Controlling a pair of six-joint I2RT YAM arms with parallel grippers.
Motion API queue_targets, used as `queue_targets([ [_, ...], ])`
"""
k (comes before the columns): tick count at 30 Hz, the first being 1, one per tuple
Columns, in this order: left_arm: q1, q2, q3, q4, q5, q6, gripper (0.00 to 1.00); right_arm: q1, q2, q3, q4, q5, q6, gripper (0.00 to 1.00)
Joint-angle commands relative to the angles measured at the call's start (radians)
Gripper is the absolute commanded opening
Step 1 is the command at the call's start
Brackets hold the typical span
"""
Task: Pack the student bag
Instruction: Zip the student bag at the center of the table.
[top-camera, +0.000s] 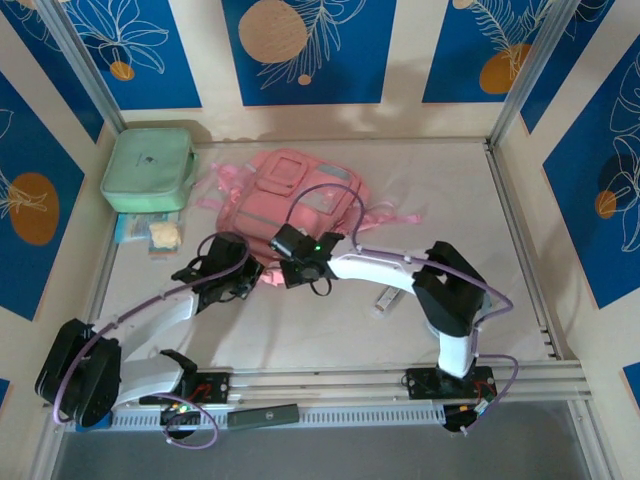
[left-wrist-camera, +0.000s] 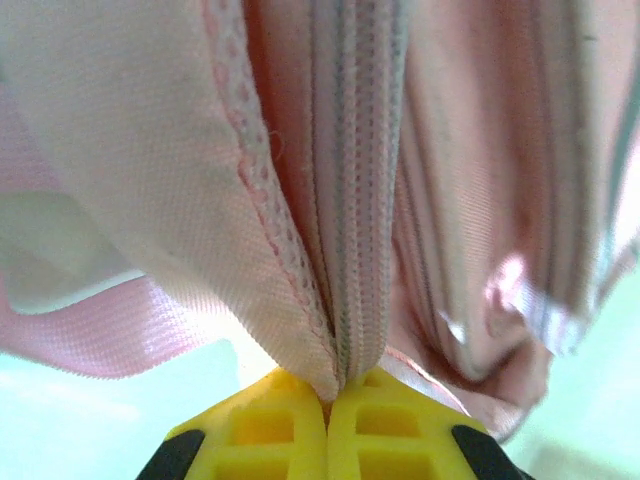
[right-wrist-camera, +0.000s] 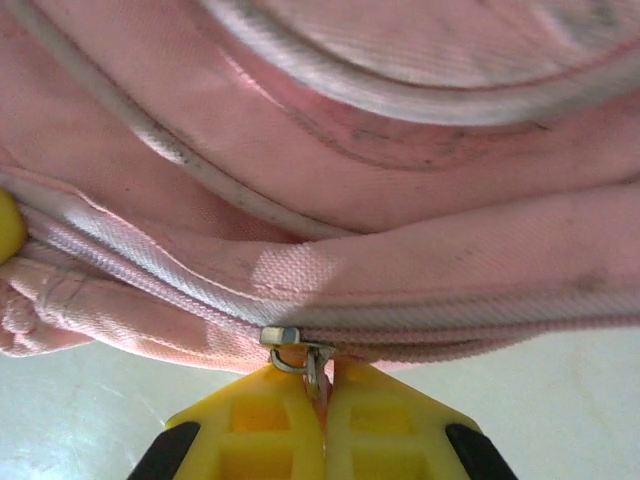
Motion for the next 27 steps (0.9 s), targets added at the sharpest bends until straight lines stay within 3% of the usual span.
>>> queue_targets([
  [1,0.092,-0.036,-0.036,-0.113,-0.085,0.045,0.0,-0.123,-0.1,-0.095,-0.208,0.116,0.098,0.0],
  [3,0.1,-0.044,-0.029,-0.115,-0.077,0.068,0.0,-0.137,-0.121,-0.104,-0.189,0.096,0.055,0.0],
  [6,0.1,-0.037,-0.012,-0.109,-0.055,0.092,0.0,-0.059,-0.129,-0.063,-0.153,0.101,-0.029,0.0],
  [9,0.076,-0.028,0.007,-0.1,-0.057,0.091,0.0,0.016,-0.077,0.043,-0.197,0.08,0.002,0.0],
  [12,0.076,-0.018,0.011,-0.1,-0.059,0.079,0.0,0.056,-0.024,0.127,-0.191,-0.029,0.003,0.0],
  [18,0.077,-0.044,0.011,-0.119,-0.075,0.092,0.0,0.033,-0.02,0.109,-0.213,-0.024,0.004,0.0],
  [21,0.077,-0.041,0.003,-0.099,-0.062,0.085,0.0,0.023,-0.041,0.041,-0.12,-0.13,-0.037,0.0],
  [27,0.069,-0.031,-0.015,-0.06,-0.056,0.057,0.0,0.04,0.037,0.106,-0.085,-0.067,-0.058,0.0],
])
